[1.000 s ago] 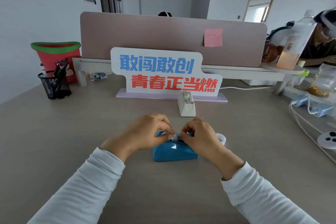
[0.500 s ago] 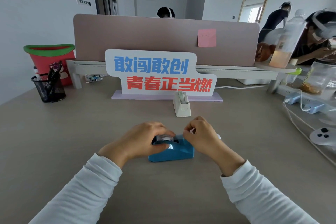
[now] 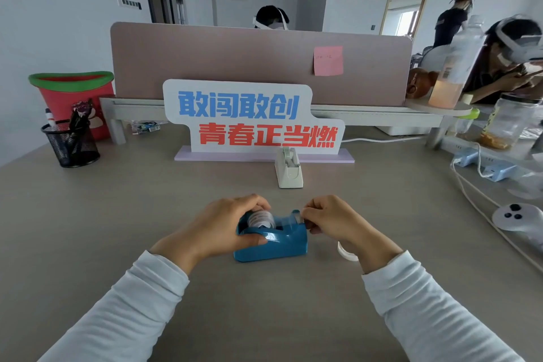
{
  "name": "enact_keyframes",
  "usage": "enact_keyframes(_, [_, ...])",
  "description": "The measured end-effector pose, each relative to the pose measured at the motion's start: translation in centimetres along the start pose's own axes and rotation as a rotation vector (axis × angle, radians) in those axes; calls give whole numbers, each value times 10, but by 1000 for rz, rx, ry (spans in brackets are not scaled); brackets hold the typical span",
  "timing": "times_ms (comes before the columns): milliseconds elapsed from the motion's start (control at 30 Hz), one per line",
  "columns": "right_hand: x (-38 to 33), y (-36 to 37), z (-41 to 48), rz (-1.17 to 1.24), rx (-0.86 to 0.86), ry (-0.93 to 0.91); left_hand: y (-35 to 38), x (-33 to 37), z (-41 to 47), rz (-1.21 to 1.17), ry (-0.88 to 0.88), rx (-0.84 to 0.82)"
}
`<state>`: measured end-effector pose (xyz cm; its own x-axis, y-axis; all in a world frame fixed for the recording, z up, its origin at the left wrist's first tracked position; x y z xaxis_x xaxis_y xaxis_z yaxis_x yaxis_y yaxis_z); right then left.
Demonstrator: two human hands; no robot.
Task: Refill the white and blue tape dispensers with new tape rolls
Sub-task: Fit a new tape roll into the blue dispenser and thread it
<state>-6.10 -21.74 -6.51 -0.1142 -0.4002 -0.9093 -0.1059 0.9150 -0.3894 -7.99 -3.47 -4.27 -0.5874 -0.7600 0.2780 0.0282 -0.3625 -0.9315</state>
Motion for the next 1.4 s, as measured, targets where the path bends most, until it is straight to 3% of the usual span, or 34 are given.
enact_keyframes(433, [10,-4,2,249,-113,107,2,-2,2,49,9,0])
enact_keyframes(700, [15,4,2,166,-131,125,3,-5,2,38,6,7])
enact_keyframes(1033, [20,4,1,167,-99,107,5,-6,2,-13,-13,3])
enact_keyframes(1200, [16,-7,3,285,36,-15,7,-9,2,-62,-35,-11])
enact_keyframes(1400, [23,0,1,392,-141,83,10,-15,2,-165,-58,4])
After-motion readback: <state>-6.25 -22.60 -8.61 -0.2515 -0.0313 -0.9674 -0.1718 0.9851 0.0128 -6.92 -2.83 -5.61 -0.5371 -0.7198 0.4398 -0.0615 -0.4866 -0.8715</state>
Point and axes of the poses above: each hand's wrist, its own z-axis towards the middle knuckle, its own y-axis out of the palm, x = y × z, the point moved 5 cm from there along z, towards the middle knuckle, and after that the axes turned 10 degrees about z, right-handed, at the moved point
